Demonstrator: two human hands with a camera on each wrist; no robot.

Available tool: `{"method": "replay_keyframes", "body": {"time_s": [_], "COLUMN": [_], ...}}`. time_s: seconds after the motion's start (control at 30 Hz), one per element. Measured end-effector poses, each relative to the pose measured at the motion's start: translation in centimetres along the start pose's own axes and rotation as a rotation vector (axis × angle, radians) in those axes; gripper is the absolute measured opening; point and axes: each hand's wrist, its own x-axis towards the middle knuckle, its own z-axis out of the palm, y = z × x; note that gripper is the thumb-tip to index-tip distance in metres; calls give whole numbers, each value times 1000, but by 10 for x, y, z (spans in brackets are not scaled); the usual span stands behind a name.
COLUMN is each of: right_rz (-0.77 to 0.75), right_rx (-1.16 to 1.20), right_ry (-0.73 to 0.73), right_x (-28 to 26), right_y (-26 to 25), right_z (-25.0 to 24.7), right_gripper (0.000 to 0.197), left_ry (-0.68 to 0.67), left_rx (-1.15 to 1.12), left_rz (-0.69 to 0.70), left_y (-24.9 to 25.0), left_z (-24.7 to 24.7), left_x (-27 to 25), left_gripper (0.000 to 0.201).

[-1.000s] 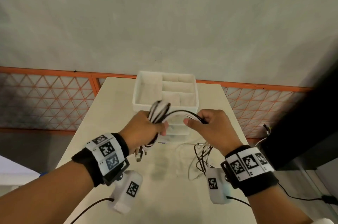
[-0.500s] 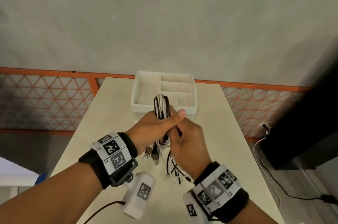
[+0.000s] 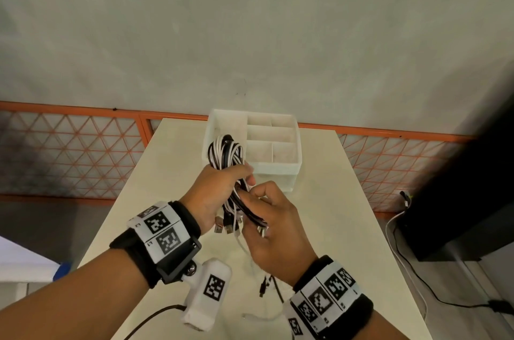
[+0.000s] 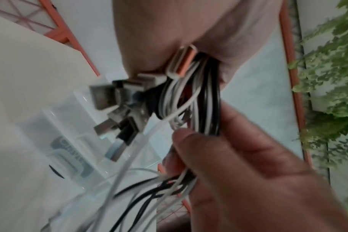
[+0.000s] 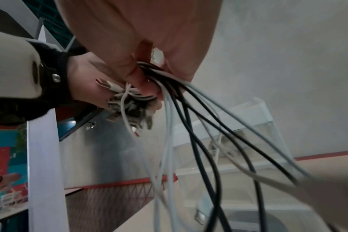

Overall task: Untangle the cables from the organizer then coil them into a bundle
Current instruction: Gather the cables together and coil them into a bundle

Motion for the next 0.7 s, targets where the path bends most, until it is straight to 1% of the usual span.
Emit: {"method": "replay_keyframes", "body": {"time_s": [0.07,0.17,0.27,0.33,0.43,0.47,0.53,0.6,0.67,0.7], "right_rz": [49,182,249,203,113,93,64,65,118,164], "right_rx": [35,-48,-59,-53,-85,-104,-135,-132,-103,-78], "right_ry": [-13,-5,-27,-54,-43,-41,-42,-43,-57,-74], "right_x": [-1,-1,4,5,5,6,7,7,5,5], "right_y": [-7,-9,-7,-4,-2,-2,-2,0,2,4], "right_z": [3,6,3,0,-3,-4,-4,-3,-2,-3], "right_gripper": [46,49,44,33,17,14,11,11,13,18], "left_ry": [-3,36,56,60,72,64,19,20,62,77], "left_rx": [-9,-42,-39,-15,2,14,51,46,14,-2], "left_rz": [35,60,82,84,77,79,94,103,91,86], "left_y": [-2,-4,-4,-4,-7,-9,-11,-13,-14,-13], "left_z": [4,4,3,2,-1,-2,0,1,2,2], "left_x": [-2,-2,-4,-4,0,0,-2,-3,-1,0], "left_gripper": [8,8,10,11,6,10,13,11,13,11]}}
